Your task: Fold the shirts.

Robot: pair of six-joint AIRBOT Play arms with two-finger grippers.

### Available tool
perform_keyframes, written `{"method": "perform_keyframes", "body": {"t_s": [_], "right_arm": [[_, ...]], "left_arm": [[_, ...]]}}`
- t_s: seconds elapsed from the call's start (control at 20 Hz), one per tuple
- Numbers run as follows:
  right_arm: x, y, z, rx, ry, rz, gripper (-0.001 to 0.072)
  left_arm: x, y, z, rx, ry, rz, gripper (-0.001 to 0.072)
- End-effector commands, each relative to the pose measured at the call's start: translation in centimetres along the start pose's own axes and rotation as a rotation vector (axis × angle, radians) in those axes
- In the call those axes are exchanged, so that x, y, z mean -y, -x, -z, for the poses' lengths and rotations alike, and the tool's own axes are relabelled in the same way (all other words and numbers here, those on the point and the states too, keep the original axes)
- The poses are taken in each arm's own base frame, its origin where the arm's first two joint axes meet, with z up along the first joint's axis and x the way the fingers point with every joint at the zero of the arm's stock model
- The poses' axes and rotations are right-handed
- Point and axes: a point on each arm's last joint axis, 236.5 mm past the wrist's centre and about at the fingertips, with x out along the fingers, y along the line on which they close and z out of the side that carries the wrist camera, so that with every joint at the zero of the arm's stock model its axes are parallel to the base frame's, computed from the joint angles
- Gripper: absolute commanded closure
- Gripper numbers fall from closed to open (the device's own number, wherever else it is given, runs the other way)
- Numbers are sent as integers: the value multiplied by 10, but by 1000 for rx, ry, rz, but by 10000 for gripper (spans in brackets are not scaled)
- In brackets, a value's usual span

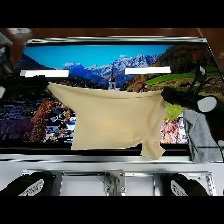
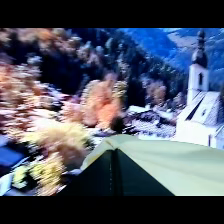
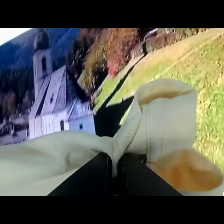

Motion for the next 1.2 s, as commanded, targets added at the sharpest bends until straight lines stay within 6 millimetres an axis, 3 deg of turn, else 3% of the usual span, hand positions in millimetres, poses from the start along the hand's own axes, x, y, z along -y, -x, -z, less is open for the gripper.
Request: {"method": "perform_keyframes", "body": {"t_s": [0.0,0.1,0.25,0.3,0.35,0.4,0.45,0.55,0.65,0.75,0.85,0.9,1.0,1.15], "right_arm": [[33,-53,-9,84,-135,39,645],[43,-73,16,-3,-185,55,645],[47,-87,52,-133,-242,59,615],[47,-87,52,-135,-243,57,496],[45,-84,48,-126,-248,51,209],[44,-75,43,-121,-223,42,19],[44,-63,35,-121,-163,39,19],[65,-21,18,-133,-6,103,19],[115,39,12,-185,132,285,25],[165,98,30,-290,149,468,28],[188,129,61,-402,79,510,28],[189,133,80,-462,38,477,28],[173,119,100,-468,-77,355,28],[131,94,117,-466,-153,144,28]], "left_arm": [[6,-73,14,-35,210,80,671],[5,-102,50,-161,242,71,670],[5,-123,105,-347,249,48,670],[6,-124,115,-386,251,44,669],[4,-123,119,-404,253,40,610],[0,-118,119,-426,258,36,311],[-7,-108,118,-465,245,29,2],[-41,-72,119,-605,154,9,4],[-65,-27,129,-742,99,48,6],[-85,9,151,-833,134,48,5],[-98,17,187,-850,217,28,5],[-99,15,216,-866,262,28,5],[-77,8,270,-902,375,134,4],[-48,-5,303,-847,514,277,4]]}}
